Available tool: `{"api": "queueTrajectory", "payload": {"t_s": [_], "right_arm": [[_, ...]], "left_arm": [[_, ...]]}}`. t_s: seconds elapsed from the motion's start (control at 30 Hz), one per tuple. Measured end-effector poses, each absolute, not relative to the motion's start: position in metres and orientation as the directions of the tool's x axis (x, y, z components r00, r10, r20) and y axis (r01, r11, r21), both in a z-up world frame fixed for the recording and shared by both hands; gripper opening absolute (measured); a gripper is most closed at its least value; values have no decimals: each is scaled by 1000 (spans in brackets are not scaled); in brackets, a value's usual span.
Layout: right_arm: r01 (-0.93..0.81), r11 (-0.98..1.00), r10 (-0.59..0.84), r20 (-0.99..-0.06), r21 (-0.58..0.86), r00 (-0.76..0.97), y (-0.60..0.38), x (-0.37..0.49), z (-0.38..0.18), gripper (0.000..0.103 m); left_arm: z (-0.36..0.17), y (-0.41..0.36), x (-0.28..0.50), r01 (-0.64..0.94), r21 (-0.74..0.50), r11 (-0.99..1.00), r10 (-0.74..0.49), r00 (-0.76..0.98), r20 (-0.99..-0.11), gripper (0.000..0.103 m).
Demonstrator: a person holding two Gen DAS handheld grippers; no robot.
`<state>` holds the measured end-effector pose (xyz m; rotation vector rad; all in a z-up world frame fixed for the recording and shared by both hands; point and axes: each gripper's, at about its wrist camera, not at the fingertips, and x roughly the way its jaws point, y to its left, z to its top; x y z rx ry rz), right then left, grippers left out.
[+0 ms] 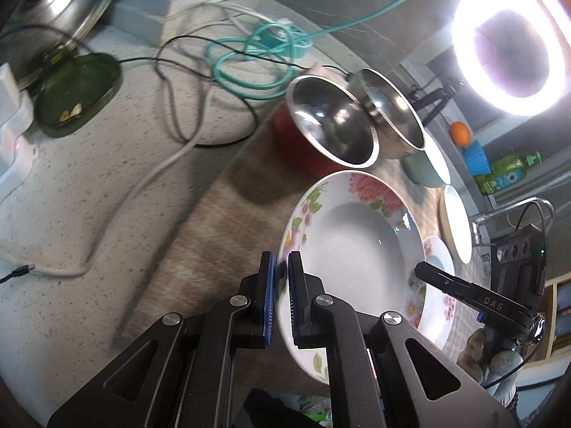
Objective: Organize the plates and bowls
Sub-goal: 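Lift the rose-pattern plate and lower it onto the pink-flower plate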
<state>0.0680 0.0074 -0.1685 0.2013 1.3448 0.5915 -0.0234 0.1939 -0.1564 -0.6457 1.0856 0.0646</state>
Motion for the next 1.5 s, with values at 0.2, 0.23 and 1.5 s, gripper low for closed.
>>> {"api": "queueTrajectory", "payload": {"t_s": [0.2,0.23,1.5], "right_arm": [[-240,853,504,-850,463,151,-24,64,-157,7],[-232,856,502,-850,462,159,-30,64,-156,7],[30,908,391,-873,417,292,-180,37,-154,7]], "left_arm": [[-147,169,-7,-288,-461,839,-289,483,-827,6],[-145,165,-4,-276,-462,843,-294,482,-825,6],[-156,29,52,-20,-452,892,-417,356,-837,6]]}}
